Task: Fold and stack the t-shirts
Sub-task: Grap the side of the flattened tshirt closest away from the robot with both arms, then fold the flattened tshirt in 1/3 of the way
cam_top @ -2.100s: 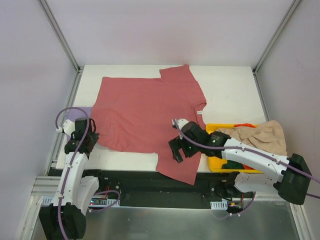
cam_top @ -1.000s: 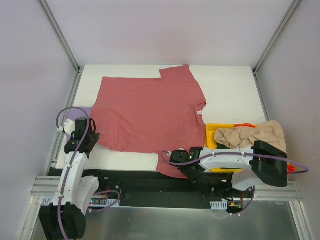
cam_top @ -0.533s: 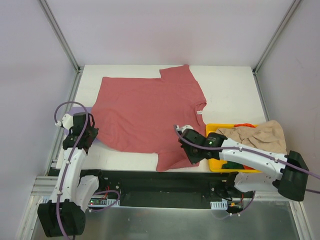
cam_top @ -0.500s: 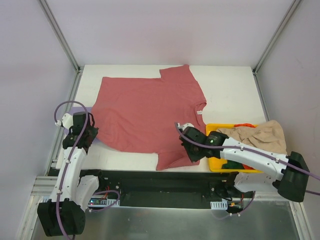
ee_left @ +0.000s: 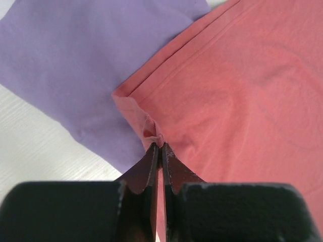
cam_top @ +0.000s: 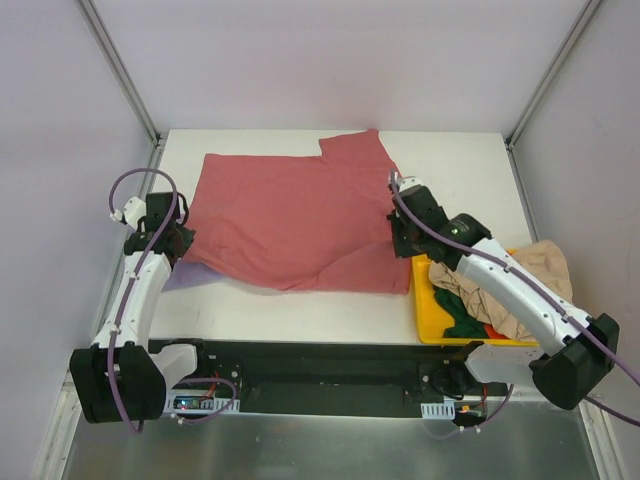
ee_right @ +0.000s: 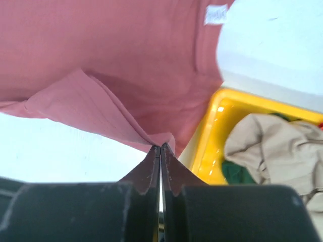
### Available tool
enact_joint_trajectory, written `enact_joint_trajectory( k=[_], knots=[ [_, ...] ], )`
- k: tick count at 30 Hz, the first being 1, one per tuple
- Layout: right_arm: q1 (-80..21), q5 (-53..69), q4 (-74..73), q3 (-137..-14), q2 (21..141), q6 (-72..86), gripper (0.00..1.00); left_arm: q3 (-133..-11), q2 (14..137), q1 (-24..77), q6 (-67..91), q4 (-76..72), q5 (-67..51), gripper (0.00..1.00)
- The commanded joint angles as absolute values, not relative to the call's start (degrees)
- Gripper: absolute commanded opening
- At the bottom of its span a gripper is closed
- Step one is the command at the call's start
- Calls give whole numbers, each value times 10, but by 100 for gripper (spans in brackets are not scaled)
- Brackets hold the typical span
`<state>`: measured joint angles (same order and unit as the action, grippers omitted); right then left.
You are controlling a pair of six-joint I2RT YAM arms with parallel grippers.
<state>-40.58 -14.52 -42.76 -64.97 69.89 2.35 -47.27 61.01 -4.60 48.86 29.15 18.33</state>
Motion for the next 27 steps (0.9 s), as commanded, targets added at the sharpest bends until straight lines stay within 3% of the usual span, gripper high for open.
enact_joint_trajectory(
  k=[1, 16, 27],
  knots=[
    [-347, -149, -382, -697, 718, -24, 0, -524, 649, -49, 461, 282, 201, 0],
    [-237, -63, -316, -853, 893, -186, 0, -651, 832, -49, 377, 260, 232, 0],
    [-205, -54, -294, -978, 1045, -279, 1, -794, 1018, -48, 244, 269, 144, 0]
  ],
)
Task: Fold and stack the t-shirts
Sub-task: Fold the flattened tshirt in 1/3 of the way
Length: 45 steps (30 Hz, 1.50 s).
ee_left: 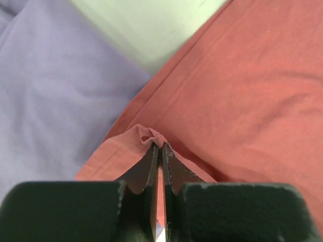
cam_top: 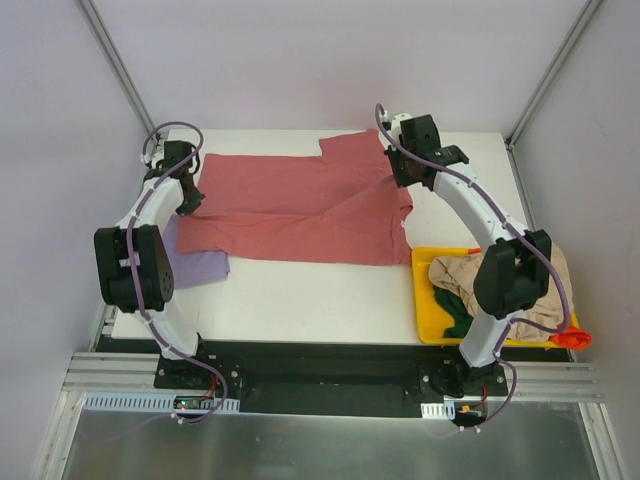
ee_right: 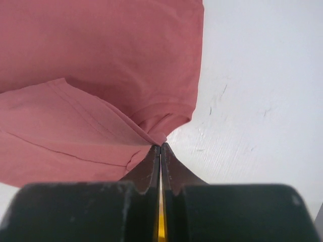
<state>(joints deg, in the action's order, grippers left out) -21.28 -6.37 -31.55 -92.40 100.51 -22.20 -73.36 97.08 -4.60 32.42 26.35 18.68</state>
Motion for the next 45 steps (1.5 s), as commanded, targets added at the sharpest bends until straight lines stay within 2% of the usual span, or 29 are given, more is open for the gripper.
enact_joint_trajectory(
  k=[1, 2, 3, 6, 8, 11, 12, 13, 14, 16, 17, 18, 22, 26, 31, 35, 45],
  knots=[
    [-202, -56, -299, -994, 1061, -282, 2, -808, 1034, -48, 234, 279, 148, 0],
    [-200, -54, -306, -1008, 1081, -286, 4, -828, 1059, -49, 228, 300, 155, 2],
    [-197, -53, -311, -1024, 1101, -287, 6, -844, 1076, -49, 228, 319, 170, 15],
    [-190, -54, -309, -1073, 1168, -292, 11, -881, 1100, -49, 224, 352, 203, 81],
    [-188, -65, -302, -1119, 1210, -299, 15, -904, 1102, -48, 224, 366, 209, 99],
    [-187, -108, -385, -1241, 1271, -270, 36, -931, 1081, -48, 228, 378, 176, 99],
    [-188, -111, -412, -1266, 1274, -255, 47, -932, 1068, -47, 229, 377, 167, 99],
    [-188, -105, -427, -1267, 1267, -241, 66, -930, 1057, -41, 229, 377, 162, 99],
    [-188, -100, -427, -1240, 1244, -223, 79, -926, 1043, -34, 228, 377, 161, 99],
    [-190, -80, -398, -1153, 1183, -190, 96, -908, 1021, -21, 223, 377, 148, 99],
    [-189, -55, -383, -1102, 1153, -173, 100, -896, 1011, -15, 227, 376, 135, 99],
    [-191, -31, -370, -1061, 1109, -155, 96, -883, 1004, -11, 234, 375, 118, 99],
    [-197, 81, -336, -895, 1010, -55, 96, -829, 1001, -4, 246, 357, 80, 99],
    [-223, 163, -287, -787, 975, -11, 96, -796, 1020, -4, 244, 343, 64, 99],
    [-253, 155, -299, -761, 1006, 27, 96, -780, 1055, -5, 244, 328, 69, 99],
    [-250, 102, -320, -755, 1033, 40, 96, -765, 1071, -11, 242, 327, 83, 99],
    [-202, 58, -324, -688, 1040, 55, 96, -702, 1056, -33, 232, 320, 134, 99]
  ],
)
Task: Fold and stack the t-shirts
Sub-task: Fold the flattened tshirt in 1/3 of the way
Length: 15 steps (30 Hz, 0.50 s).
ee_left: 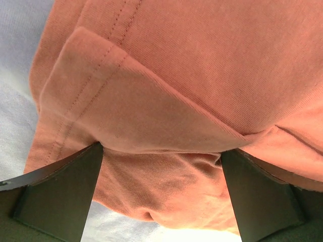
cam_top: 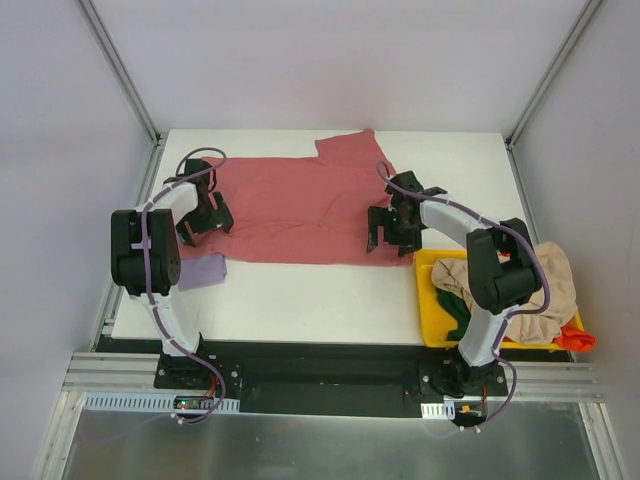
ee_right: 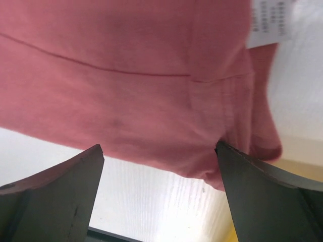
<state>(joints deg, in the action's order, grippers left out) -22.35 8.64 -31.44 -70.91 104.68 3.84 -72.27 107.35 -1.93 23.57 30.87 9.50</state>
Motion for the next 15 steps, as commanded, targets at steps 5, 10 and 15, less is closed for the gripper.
enact_joint_trajectory(
  k=[5, 10, 15],
  knots=[
    [-183, 55, -311, -674, 1036, 51, 96, -698, 1042, -33, 216, 314, 129, 99],
    [-183, 69, -301, -699, 1019, 27, 96, -709, 1014, -32, 204, 307, 90, 99],
    [-186, 71, -300, -735, 982, 10, 96, -733, 973, -31, 202, 308, 71, 99]
  ],
)
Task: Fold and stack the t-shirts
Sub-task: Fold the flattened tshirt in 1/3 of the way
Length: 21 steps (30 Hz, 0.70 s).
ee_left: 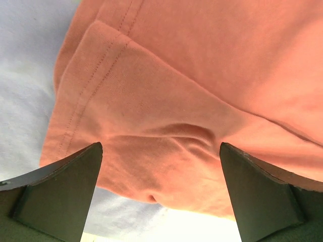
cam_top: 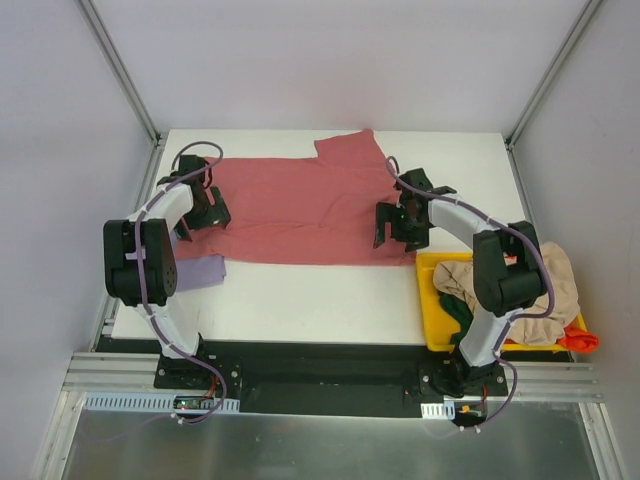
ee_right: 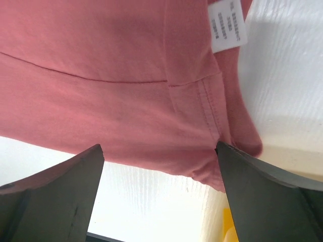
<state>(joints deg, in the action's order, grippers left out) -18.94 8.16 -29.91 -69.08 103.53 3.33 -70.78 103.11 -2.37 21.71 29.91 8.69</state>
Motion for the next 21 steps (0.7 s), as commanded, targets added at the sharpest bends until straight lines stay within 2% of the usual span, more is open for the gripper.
enact_joint_trajectory(
  k=[1, 5, 13, 21],
  knots=[
    [-190, 76, -297, -742, 980, 7, 96, -738, 966, -31, 202, 308, 64, 99],
    [-216, 91, -291, -780, 1002, -12, 96, -755, 948, -28, 208, 309, 28, 99],
    [-236, 95, -312, -872, 1115, 16, 96, -771, 955, -8, 200, 309, 31, 99],
    [-236, 81, -310, -815, 1130, 38, 96, -708, 990, -4, 208, 302, 52, 99]
  ],
)
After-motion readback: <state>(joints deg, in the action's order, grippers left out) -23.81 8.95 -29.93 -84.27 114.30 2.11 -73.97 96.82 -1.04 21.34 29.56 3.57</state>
